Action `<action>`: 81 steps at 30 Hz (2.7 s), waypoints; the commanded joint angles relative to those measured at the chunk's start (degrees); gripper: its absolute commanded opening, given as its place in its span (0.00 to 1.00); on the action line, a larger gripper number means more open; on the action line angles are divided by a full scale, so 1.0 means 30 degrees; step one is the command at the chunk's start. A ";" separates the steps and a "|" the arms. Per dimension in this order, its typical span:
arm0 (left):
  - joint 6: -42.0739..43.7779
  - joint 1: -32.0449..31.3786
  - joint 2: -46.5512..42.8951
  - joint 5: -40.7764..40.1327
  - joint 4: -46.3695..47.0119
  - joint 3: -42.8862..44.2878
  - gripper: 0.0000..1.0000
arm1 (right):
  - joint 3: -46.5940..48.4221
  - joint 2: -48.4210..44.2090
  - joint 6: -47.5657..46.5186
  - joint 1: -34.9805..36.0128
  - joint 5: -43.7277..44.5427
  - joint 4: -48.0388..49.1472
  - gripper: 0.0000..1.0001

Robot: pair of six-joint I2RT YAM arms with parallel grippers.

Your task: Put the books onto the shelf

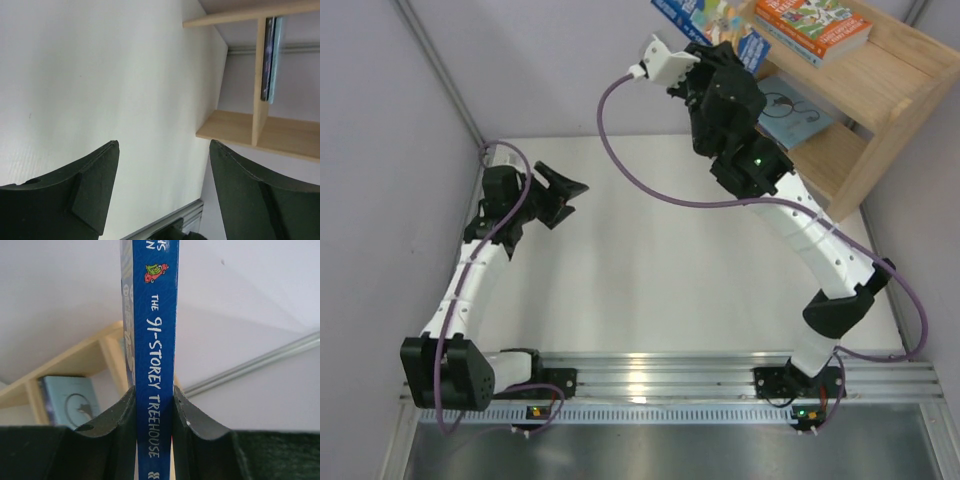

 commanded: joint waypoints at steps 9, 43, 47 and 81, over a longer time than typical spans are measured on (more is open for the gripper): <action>0.2365 -0.3597 0.1948 -0.0963 0.1319 -0.0156 0.77 | 0.1782 0.0162 -0.4103 -0.7294 -0.3936 0.3704 0.00; 0.2775 -0.6298 0.2887 -0.1726 0.1231 0.0050 0.80 | 0.4800 0.3767 1.1511 -1.3308 -1.2256 -0.1305 0.57; 0.2863 -0.6298 0.2887 -0.1726 0.1437 -0.0213 0.79 | 0.4858 0.3738 1.2448 -1.3425 -1.3253 -0.1364 0.68; 0.2922 -0.6269 0.2799 -0.1961 0.1671 -0.0829 0.78 | 0.5181 0.4441 1.6843 -1.4891 -1.4316 -0.1307 0.45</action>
